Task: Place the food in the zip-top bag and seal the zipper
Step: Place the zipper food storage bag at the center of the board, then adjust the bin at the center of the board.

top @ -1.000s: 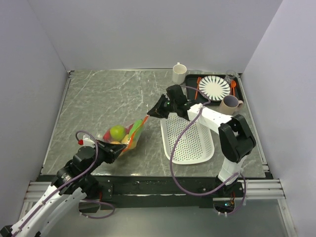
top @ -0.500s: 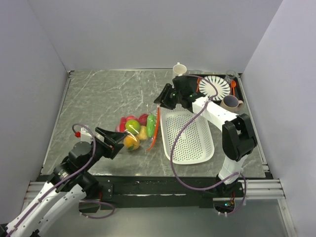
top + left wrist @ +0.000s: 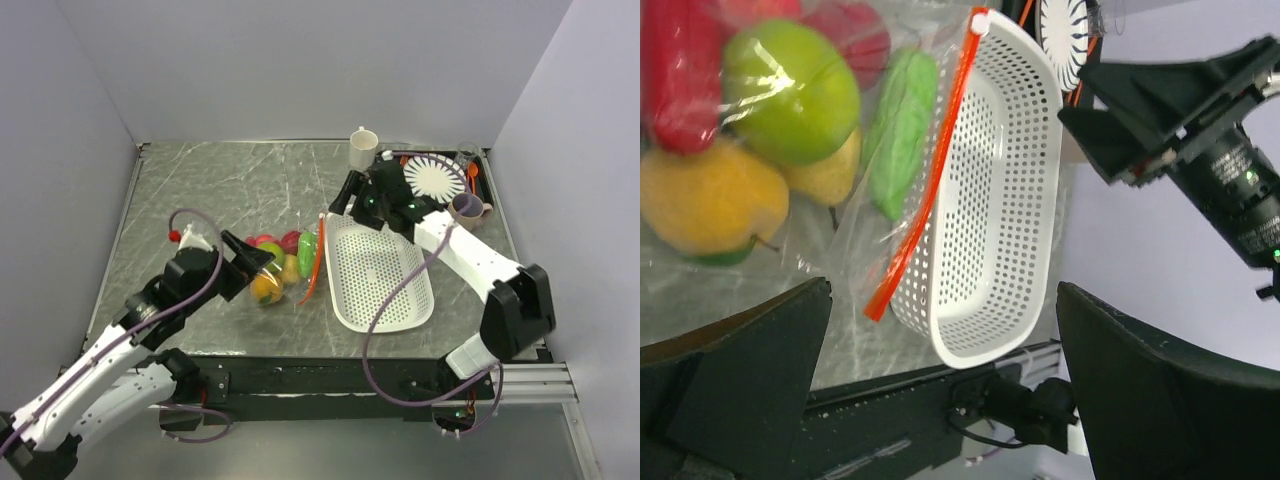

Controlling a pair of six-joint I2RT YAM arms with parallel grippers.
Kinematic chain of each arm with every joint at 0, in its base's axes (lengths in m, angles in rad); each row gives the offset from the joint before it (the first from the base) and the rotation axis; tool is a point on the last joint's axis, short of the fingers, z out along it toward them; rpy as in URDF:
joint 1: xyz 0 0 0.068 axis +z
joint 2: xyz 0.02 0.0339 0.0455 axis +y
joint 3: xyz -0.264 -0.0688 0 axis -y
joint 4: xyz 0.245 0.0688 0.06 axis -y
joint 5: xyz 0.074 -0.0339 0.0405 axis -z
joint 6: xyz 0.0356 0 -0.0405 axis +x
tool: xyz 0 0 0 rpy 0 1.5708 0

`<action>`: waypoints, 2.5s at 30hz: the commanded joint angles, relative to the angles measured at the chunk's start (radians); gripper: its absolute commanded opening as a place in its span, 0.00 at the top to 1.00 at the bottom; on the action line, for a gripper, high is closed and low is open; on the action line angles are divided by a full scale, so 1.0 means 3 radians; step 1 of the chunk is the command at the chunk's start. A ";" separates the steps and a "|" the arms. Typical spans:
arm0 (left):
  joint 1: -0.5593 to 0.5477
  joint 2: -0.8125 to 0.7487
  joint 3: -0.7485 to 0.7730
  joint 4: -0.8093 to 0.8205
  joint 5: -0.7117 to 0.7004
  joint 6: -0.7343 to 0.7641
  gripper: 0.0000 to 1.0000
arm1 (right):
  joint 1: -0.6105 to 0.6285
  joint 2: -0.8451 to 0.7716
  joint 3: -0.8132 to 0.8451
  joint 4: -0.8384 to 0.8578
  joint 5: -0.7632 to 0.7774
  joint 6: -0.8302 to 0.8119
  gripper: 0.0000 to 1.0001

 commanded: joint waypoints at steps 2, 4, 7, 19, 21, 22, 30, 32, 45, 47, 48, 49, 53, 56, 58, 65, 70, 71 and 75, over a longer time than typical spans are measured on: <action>0.0007 0.0359 0.0654 -0.0087 -0.0112 0.0760 0.01 | -0.0103 -0.0378 -0.0275 -0.0149 0.0301 -0.0293 0.10; 0.0068 0.0553 0.0879 -0.0133 -0.0071 0.1000 0.01 | -0.0159 -0.0516 -0.0428 -0.0200 0.0327 -0.0344 0.07; 0.0313 0.0844 0.1094 -0.0271 0.0230 0.1282 0.01 | -0.0266 -0.0746 -0.0689 -0.0185 0.0363 -0.0385 0.03; 0.1091 0.1413 0.1503 -0.0476 0.0524 0.1824 0.01 | -0.0670 -0.1519 -0.1410 -0.0200 0.0618 -0.0554 0.00; 0.1096 0.1413 0.1529 -0.0532 0.0350 0.1789 0.01 | -0.0717 -0.1667 -0.1487 -0.0190 0.0679 -0.0615 0.00; 0.1096 0.1393 0.1514 -0.0497 0.0247 0.1783 0.01 | -0.0722 -0.1718 -0.1507 -0.0190 0.0766 -0.0630 0.00; 0.1101 0.1203 0.1417 -0.0359 -0.0050 0.1727 0.01 | -0.0752 -0.2219 -0.1784 -0.0057 0.1007 -0.0712 0.00; 0.1101 0.1193 0.1412 -0.0313 -0.0035 0.1747 0.01 | -0.0752 -0.2276 -0.1830 -0.0031 0.1103 -0.0738 0.00; 0.1101 0.1306 0.1524 -0.0108 -0.0020 0.2064 0.01 | -0.0753 -0.2491 -0.2203 0.0515 0.1278 -0.0799 0.00; 0.1096 0.1300 0.1428 0.0070 0.0112 0.2161 0.01 | -0.0752 -0.2374 -0.2117 0.0465 0.1028 -0.0835 0.00; 0.1101 0.1356 0.1417 0.0091 0.0164 0.2187 0.01 | -0.0752 -0.2317 -0.2071 0.0429 0.0886 -0.0865 0.00; 0.1101 0.1407 0.1437 0.0066 0.0205 0.2192 0.01 | -0.0752 -0.2246 -0.1969 0.0409 0.0616 -0.0952 0.00; 0.1096 0.1704 0.1498 -0.0052 0.0348 0.2167 0.01 | -0.0758 -0.1751 -0.1743 0.0204 0.0278 -0.0922 0.00; 0.1106 0.1873 0.1484 -0.0093 0.0267 0.2085 0.01 | -0.0747 -0.1480 -0.1702 0.0209 0.0057 -0.0871 0.00; 0.1121 0.1909 0.1417 0.0045 0.0383 0.2110 0.01 | -0.0747 -0.1285 -0.1666 0.0184 -0.0076 -0.0851 0.00; 0.1254 0.2118 0.1253 0.0086 0.0507 0.2008 0.01 | -0.0503 -0.0809 -0.1544 0.0235 -0.0353 -0.0763 0.00; 0.1382 0.2277 0.1054 0.0270 0.0839 0.1957 0.01 | -0.0150 -0.0645 -0.1324 0.0219 -0.0149 -0.0702 0.00; 0.1387 0.2328 0.0988 0.0296 0.0870 0.1952 0.01 | -0.0068 -0.0635 -0.1303 0.0234 -0.0159 -0.0682 0.00; 0.1397 0.2476 0.0880 0.0367 0.1013 0.1901 0.01 | 0.0055 -0.0374 -0.1089 0.0127 -0.0108 -0.0631 0.00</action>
